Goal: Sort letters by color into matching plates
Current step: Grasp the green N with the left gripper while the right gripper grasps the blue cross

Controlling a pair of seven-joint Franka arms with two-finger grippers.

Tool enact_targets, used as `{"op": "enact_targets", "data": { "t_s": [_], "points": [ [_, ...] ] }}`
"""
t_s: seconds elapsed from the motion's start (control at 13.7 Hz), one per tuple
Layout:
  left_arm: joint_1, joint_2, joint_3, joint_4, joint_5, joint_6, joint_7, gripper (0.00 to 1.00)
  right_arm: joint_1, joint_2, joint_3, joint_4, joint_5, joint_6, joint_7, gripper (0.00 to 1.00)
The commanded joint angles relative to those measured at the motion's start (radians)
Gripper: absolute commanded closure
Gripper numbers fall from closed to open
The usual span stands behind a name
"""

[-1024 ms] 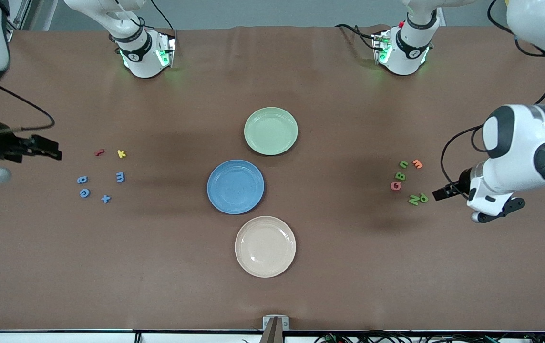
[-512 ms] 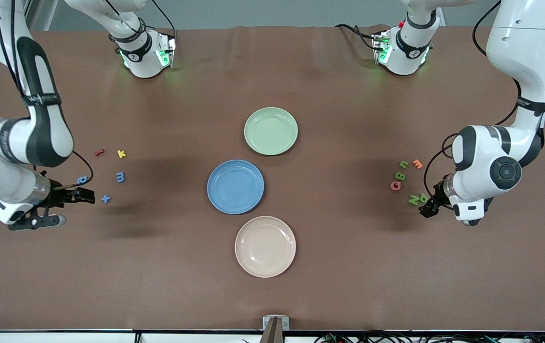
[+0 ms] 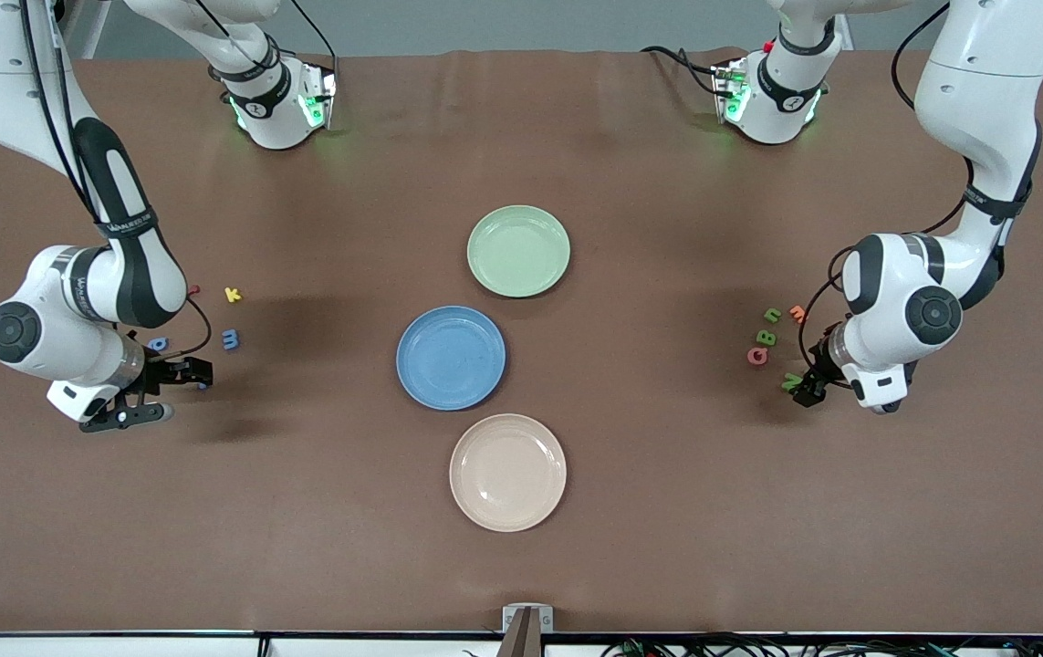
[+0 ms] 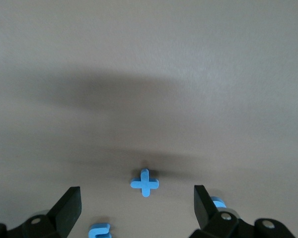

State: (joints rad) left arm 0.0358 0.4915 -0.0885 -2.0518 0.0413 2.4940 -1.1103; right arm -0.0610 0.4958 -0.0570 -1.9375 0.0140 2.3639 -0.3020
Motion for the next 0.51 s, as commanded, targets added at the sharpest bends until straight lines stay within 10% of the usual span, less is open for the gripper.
{"op": "enact_targets", "data": {
  "t_s": [0.0, 0.44],
  "points": [
    [-0.005, -0.002, 0.001, -0.018, 0.028, 0.038, -0.042, 0.16, -0.025, 0.039, 0.011, -0.009, -0.011, 0.043, -0.008, 0.00],
    [-0.013, 0.039, 0.000, -0.004, 0.028, 0.097, -0.045, 0.32, -0.026, 0.082, 0.013, -0.009, -0.011, 0.052, 0.003, 0.05]
  ]
}}
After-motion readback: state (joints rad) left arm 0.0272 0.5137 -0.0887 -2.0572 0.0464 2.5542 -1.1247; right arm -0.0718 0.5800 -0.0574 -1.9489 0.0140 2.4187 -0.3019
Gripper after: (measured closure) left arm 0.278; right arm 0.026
